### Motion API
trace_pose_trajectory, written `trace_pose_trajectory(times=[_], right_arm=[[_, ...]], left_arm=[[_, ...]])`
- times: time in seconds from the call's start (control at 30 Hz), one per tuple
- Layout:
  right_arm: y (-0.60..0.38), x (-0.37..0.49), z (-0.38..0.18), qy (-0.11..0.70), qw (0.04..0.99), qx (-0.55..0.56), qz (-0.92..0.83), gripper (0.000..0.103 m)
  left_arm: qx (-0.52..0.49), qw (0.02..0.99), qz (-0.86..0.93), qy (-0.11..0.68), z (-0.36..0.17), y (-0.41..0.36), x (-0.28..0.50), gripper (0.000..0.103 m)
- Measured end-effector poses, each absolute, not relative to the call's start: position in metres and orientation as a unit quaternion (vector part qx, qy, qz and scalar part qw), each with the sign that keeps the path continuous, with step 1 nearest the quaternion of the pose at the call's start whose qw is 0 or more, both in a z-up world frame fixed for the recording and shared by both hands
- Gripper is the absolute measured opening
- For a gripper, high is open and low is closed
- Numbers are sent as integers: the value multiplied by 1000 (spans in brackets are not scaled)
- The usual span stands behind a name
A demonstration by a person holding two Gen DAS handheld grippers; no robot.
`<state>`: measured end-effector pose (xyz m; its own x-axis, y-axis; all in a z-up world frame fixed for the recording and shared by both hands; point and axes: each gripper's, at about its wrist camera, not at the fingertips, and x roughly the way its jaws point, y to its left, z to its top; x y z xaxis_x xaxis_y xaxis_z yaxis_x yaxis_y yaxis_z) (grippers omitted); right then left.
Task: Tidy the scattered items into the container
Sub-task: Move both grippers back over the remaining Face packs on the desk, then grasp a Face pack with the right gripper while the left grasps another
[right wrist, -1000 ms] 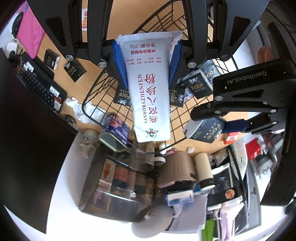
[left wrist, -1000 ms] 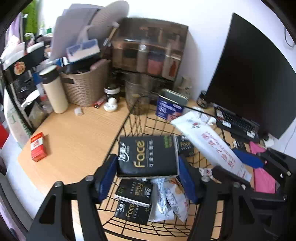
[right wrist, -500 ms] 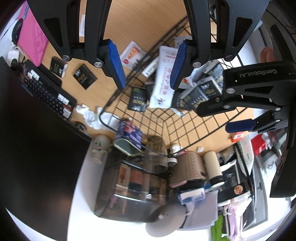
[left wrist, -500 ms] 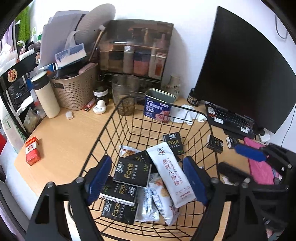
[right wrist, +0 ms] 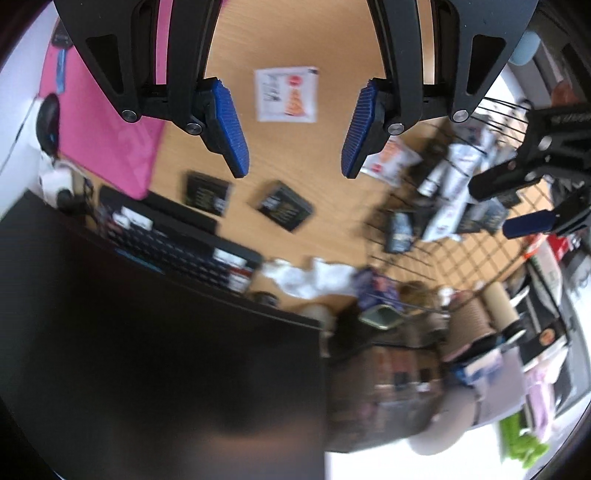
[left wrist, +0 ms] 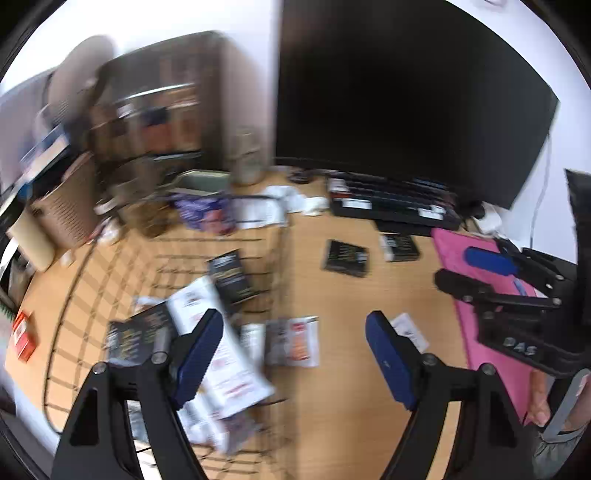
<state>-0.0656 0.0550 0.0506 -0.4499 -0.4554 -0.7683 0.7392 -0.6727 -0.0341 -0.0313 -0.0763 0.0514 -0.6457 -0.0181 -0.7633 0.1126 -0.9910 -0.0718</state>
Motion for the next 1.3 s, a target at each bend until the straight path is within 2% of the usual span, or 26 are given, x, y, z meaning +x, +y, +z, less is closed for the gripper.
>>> trace_pose_trajectory(times=[0.17,0.3,0.4,0.67,0.87,1.2,1.3], right_arm=[[87,-94,32,171,340,400,-834,52],[107,-119,10,163,329,418,-831,58],[110,-138,-10,161,325,436,-823,59],[92,-179,-41,158,328,466,-806,59],[71,-206,-55,165,316,484,-799,59],[42,-238,-71,140,308,507,-793,60],[35,-242,-75,138,304,507,-795,63]], left_arm=[[456,9,-889,36,23,-32,-70,82],[483,13,-876,17,-5,-11,-97,82],[496,13,-868,15,-19,-6,-115,82],[523,17,-852,31,-44,-16,-162,82],[536,15,-841,71,-61,-33,-189,82],[527,33,-840,126,-75,-56,-200,82],[525,37,-840,133,-77,-63,-199,82]])
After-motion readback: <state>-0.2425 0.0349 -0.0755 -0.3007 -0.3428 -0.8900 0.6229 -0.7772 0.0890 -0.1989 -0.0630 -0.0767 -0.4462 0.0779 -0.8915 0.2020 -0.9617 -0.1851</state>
